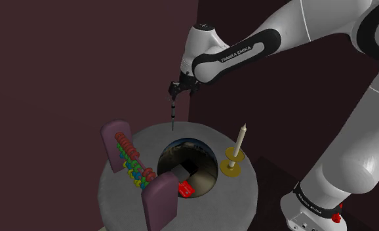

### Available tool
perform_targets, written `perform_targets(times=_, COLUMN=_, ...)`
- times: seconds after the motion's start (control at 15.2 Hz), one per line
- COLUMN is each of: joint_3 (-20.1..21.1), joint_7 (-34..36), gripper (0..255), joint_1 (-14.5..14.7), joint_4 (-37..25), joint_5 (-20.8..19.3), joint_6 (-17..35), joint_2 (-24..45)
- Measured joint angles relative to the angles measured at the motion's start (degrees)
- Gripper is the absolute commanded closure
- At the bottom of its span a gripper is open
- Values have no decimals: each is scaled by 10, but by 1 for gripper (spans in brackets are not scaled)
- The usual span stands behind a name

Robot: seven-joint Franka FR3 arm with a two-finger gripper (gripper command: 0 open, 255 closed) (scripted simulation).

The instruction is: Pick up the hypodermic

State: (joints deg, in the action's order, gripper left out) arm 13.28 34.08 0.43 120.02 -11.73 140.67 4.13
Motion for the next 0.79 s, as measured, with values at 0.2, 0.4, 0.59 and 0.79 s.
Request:
perform_targets(times=0.2, joint_3=-5, joint_7=33, gripper=0, joint_1=8, joint_4=-58, joint_5=-43, joint_6=14, joint_2=64)
perform_targets(times=0.4, joint_3=-9, joint_7=55, gripper=0, joint_1=17, joint_4=-68, joint_5=-65, joint_6=30, joint_2=90)
perform_targets(times=0.59, joint_3=-13, joint_7=67, gripper=0, joint_1=20, joint_4=-63, joint_5=-78, joint_6=50, joint_2=104)
perform_targets(times=0.79, joint_3=-16, joint_7=75, gripper=255, joint_1=22, joint_4=-57, joint_5=-86, joint_6=63, joint_2=113)
